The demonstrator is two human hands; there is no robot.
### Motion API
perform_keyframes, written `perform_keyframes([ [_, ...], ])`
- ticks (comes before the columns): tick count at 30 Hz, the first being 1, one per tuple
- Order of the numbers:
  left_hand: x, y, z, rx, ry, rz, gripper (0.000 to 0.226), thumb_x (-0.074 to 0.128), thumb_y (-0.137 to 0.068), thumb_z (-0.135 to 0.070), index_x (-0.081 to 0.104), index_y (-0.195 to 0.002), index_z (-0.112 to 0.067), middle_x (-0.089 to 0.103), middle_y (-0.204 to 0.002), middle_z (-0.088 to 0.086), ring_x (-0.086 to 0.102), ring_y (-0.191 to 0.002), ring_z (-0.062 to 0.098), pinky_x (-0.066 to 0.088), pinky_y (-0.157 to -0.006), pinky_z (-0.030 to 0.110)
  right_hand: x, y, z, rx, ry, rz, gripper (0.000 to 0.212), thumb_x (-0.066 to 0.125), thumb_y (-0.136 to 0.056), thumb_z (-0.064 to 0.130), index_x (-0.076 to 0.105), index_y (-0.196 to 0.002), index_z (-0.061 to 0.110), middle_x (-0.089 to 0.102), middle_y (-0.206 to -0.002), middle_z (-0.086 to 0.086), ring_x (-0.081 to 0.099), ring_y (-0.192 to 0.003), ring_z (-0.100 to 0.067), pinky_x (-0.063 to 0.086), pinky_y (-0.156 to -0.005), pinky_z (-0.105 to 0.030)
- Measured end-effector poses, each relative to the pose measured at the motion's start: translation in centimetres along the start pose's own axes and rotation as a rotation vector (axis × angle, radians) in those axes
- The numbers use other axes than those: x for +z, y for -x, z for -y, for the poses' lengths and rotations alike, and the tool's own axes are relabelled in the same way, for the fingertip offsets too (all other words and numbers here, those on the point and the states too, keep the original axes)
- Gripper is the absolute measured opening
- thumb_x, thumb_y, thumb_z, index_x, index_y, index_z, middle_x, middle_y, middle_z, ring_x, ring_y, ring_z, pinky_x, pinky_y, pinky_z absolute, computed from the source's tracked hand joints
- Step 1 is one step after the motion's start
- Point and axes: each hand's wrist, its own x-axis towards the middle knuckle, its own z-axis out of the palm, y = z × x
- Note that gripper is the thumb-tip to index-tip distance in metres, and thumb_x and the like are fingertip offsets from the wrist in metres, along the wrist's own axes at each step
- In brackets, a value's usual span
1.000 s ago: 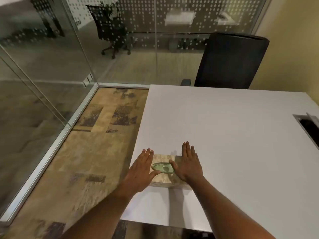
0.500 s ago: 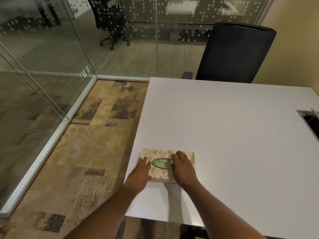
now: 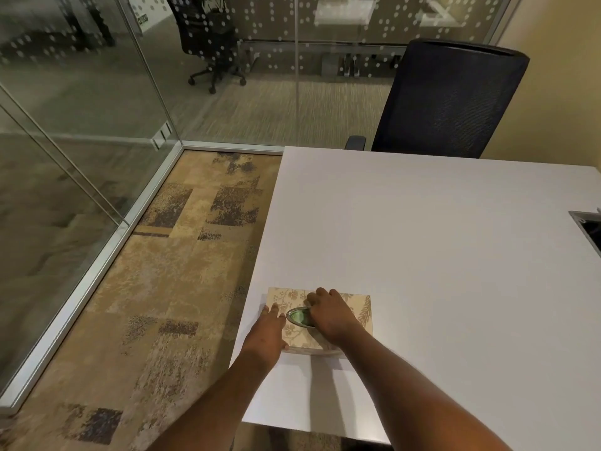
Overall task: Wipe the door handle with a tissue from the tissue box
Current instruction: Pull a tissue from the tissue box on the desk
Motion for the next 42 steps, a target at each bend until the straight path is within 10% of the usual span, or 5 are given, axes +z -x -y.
perform_keyframes([
  [9,-1.1,-1.5,0.0,-0.010,-0.153,0.195,0.076,0.052,-0.093,-0.037,0.011,-0.151,-0.009,-0.004,-0.161,0.015,-0.004,-0.148,0.031,0.005,-0.120,0.031,-1.0,-0.9,-1.4,-0.270,0.221,0.046,0.011,0.075,-0.066,0.039,0.073,-0.067,0.028,0.066,-0.083,0.015,0.059,-0.079,-0.012,0.044,-0.062,-0.023],
  [17,-1.2,-1.8,0.1,0.009,-0.198,0.251,0.075,0.048,-0.095,-0.037,0.007,-0.152,-0.009,-0.007,-0.161,0.015,-0.006,-0.148,0.032,0.004,-0.120,0.031,-1.5,-1.5,-2.0,-0.367,0.282,0.089,0.020,0.053,-0.087,0.028,0.072,-0.087,0.024,0.061,-0.113,0.006,0.054,-0.098,-0.020,0.044,-0.073,-0.030],
  [23,-1.5,-2.3,-0.3,-0.022,-0.184,0.289,0.078,0.051,-0.094,-0.036,0.007,-0.152,-0.008,-0.008,-0.160,0.016,-0.007,-0.148,0.033,0.007,-0.121,0.033,-1.1,-1.3,-2.4,-0.339,0.054,0.108,0.026,0.047,-0.093,0.013,0.060,-0.111,0.001,0.045,-0.129,-0.016,0.040,-0.111,-0.034,0.039,-0.080,-0.045],
  [31,-1.2,-0.9,-0.7,-0.051,-0.119,0.168,0.073,0.051,-0.094,-0.034,0.013,-0.151,-0.010,-0.001,-0.161,0.014,-0.002,-0.149,0.031,0.007,-0.121,0.031,-3.1,0.3,-3.0,0.130,-0.830,0.004,0.020,0.042,-0.077,-0.005,0.048,-0.084,0.013,0.054,-0.085,-0.009,0.047,-0.073,-0.020,0.034,-0.064,-0.031],
  [42,-4.6,2.4,-5.6,-0.132,0.845,-0.249,0.075,0.079,-0.074,-0.025,0.044,-0.139,-0.011,0.048,-0.143,0.003,0.045,-0.131,0.020,0.038,-0.104,0.029,-8.0,2.0,-3.0,0.328,-1.160,-0.287,0.016,0.037,-0.099,0.014,0.049,-0.087,0.010,0.062,-0.084,-0.021,0.061,-0.073,-0.033,0.056,-0.064,-0.047],
])
